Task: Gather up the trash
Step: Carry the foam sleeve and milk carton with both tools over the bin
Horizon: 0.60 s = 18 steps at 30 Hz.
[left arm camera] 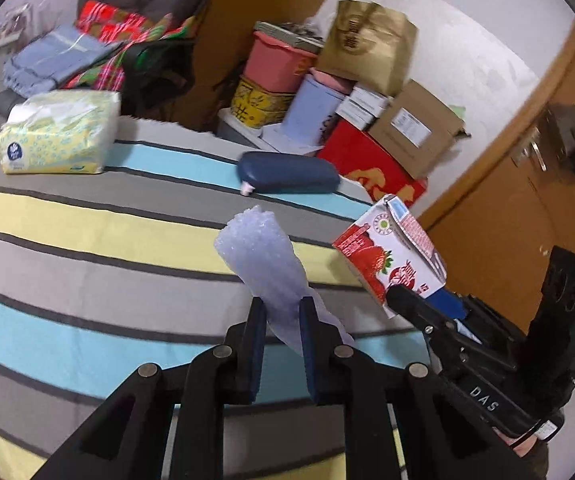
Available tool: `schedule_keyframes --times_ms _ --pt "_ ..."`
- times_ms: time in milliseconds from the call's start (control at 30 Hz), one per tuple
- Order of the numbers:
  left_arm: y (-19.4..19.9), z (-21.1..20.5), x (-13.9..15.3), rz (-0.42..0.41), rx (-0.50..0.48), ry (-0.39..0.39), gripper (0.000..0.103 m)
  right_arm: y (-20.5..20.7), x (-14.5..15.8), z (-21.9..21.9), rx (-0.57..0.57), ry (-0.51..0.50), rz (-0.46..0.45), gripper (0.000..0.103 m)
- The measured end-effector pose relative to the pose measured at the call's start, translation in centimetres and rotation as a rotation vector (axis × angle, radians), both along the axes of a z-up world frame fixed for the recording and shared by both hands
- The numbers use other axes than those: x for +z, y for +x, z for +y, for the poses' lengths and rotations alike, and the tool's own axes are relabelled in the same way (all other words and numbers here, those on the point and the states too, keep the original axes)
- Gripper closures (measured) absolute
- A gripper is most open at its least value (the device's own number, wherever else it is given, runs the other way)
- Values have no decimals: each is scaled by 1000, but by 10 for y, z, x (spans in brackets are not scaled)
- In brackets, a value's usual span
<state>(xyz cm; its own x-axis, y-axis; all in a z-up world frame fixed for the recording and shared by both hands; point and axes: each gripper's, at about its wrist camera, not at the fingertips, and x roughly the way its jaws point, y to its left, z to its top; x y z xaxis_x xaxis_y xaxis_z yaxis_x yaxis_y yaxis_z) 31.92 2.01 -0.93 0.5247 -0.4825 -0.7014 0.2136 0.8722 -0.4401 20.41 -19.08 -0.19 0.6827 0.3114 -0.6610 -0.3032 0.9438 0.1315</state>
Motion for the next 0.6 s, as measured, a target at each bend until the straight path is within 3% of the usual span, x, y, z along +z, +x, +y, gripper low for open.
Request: schedule_keyframes --times_ms 300,600 --pt "-50 -55 29 -90 -75 65 86 -38 13 -35 -114 1 -35 64" --pt "-92 -110 51 -150 -166 59 86 -74 23 -75 -221 14 -72 64"
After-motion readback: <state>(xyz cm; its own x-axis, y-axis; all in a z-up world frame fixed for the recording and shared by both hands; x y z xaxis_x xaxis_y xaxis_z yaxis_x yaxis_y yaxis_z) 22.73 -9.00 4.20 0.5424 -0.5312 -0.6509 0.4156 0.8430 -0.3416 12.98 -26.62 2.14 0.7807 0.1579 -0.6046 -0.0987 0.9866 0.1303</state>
